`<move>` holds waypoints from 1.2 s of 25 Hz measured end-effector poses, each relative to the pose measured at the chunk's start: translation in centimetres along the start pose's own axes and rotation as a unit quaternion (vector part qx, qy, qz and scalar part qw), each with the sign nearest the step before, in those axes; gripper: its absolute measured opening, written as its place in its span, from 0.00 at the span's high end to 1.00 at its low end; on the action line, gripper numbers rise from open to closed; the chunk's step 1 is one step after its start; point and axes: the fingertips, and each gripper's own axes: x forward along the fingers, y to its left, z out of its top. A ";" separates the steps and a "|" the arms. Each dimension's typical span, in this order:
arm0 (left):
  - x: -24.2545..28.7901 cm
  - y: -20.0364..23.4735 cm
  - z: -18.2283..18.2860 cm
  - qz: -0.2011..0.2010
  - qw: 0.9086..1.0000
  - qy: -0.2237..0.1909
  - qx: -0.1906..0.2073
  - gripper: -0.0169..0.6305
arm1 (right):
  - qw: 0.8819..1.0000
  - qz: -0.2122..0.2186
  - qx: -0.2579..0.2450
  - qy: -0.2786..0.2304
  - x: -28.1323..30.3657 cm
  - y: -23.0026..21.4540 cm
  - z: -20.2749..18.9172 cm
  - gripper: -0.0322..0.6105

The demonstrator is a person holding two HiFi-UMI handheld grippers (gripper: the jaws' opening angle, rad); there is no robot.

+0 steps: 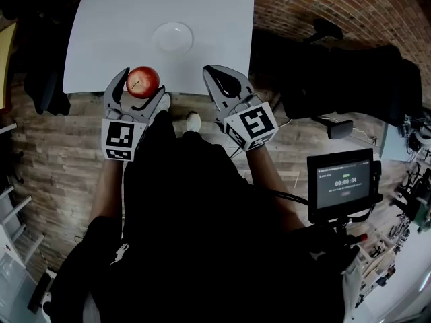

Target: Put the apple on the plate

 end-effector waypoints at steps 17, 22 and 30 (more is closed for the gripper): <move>9.3 3.2 -1.6 -0.110 0.993 -0.002 0.041 0.34 | 0.997 -0.075 -0.003 0.008 5.0 -2.2 1.9 0.95; 13.1 4.4 -3.7 -0.151 0.987 0.017 0.058 0.34 | 0.993 -0.118 0.006 0.012 6.8 -3.2 1.9 0.95; 19.2 3.5 -5.1 -0.218 0.972 0.007 0.084 0.34 | 0.985 -0.170 0.018 0.032 9.2 -6.0 1.0 0.95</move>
